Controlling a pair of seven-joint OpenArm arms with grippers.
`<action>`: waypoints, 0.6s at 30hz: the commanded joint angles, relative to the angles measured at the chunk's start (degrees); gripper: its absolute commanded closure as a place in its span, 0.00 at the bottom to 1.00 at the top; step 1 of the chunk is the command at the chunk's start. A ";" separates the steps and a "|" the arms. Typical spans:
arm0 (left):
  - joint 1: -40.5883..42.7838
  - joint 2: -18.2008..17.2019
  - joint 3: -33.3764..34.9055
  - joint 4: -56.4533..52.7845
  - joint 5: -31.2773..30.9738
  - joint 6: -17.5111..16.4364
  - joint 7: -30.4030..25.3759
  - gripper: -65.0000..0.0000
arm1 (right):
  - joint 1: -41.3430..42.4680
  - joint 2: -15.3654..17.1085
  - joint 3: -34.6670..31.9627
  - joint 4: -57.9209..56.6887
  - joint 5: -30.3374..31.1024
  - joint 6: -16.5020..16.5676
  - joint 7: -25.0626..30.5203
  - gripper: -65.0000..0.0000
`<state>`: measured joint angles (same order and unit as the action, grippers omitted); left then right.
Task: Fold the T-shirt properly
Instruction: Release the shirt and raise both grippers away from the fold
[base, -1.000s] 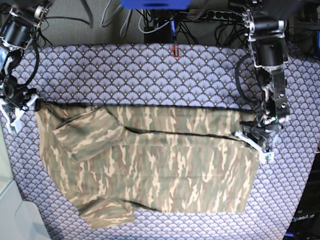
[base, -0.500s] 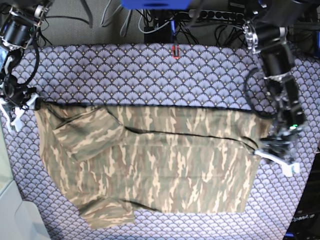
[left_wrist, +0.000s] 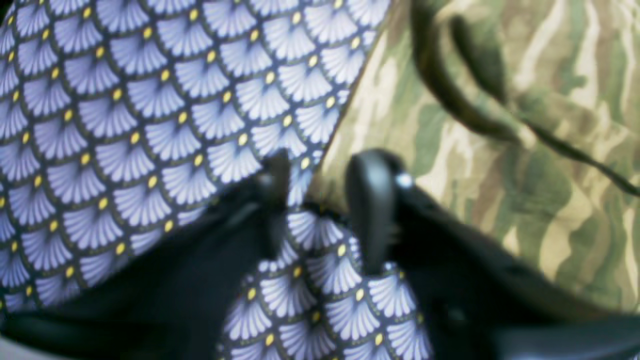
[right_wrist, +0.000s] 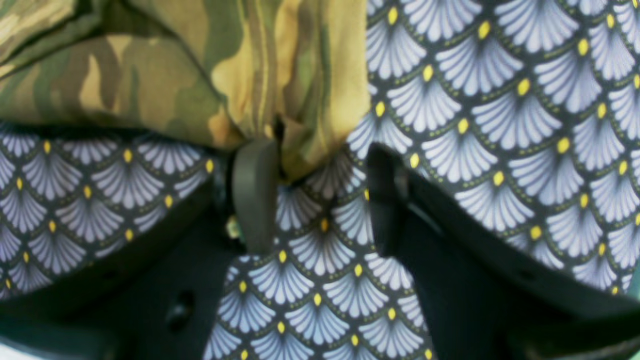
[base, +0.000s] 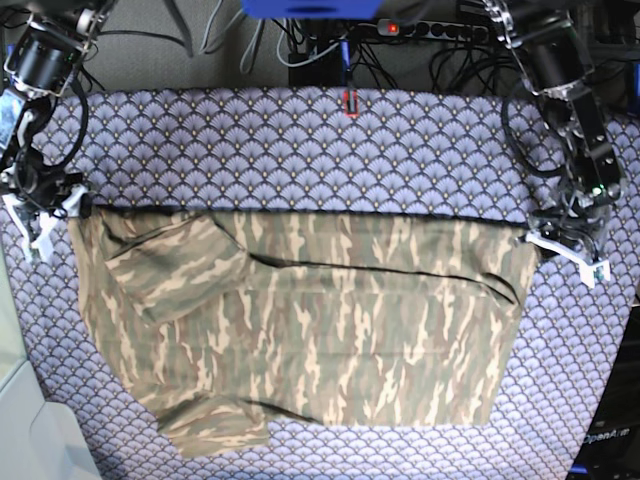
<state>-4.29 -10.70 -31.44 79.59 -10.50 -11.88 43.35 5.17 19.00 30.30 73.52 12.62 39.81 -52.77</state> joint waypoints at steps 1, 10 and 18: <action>-0.23 -0.77 -0.25 1.16 -0.18 -0.21 -0.94 0.52 | 0.94 1.17 0.16 1.08 0.78 0.19 0.77 0.53; -0.50 0.37 -0.16 0.45 -0.09 0.14 -2.69 0.52 | -0.20 1.26 0.16 1.08 0.78 0.19 0.77 0.53; -0.58 0.55 -0.16 -6.14 -0.09 0.32 -6.56 0.52 | -0.29 1.43 0.16 1.08 0.78 0.19 0.77 0.53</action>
<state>-3.64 -9.39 -31.44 72.42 -10.28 -11.42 38.17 4.08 19.07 30.30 73.52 12.84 39.81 -52.71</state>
